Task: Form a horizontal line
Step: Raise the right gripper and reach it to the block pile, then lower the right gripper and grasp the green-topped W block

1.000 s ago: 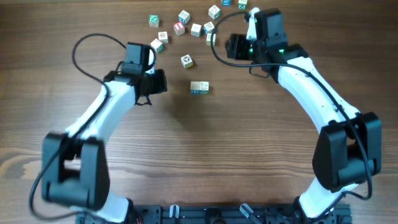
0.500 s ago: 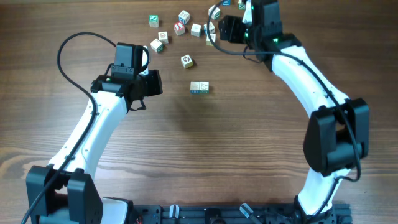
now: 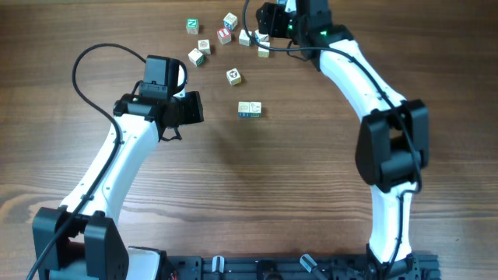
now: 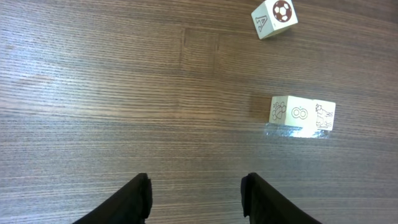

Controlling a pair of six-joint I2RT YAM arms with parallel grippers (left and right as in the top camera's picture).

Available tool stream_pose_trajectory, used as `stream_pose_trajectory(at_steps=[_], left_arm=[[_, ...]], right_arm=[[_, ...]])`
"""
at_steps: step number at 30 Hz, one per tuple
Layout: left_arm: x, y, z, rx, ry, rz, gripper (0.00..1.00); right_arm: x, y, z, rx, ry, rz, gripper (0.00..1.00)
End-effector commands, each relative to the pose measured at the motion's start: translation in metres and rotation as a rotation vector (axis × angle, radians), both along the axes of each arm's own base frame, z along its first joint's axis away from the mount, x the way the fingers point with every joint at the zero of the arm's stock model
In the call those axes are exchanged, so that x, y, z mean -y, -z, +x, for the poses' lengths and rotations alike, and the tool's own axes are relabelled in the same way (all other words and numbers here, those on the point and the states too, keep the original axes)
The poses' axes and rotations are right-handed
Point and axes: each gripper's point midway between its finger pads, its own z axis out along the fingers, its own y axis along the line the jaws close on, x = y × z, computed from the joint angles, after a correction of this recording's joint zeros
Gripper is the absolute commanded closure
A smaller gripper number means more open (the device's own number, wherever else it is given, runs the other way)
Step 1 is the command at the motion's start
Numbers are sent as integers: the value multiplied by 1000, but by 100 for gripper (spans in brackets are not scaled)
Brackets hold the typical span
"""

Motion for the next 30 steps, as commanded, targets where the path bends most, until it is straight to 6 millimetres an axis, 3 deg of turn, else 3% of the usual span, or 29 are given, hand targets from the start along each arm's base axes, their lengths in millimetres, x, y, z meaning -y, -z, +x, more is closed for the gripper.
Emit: stream_pose_trajectory(at_steps=[1, 3, 13, 21, 30], left_arm=[[-1, -7, 0, 20, 0, 5, 45], [-1, -7, 0, 21, 0, 5, 44], [0, -7, 0, 19, 1, 6, 41], [0, -7, 0, 20, 1, 6, 39], [-1, -6, -2, 11, 1, 7, 38]], right_arm=[[-19, 9, 10, 13, -25, -5, 18], [-22, 18, 12, 6, -21, -13, 19], [-13, 102, 11, -132, 94, -59, 23], [-22, 132, -2, -192, 92, -99, 28], [-19, 139, -6, -201, 96, -152, 51]])
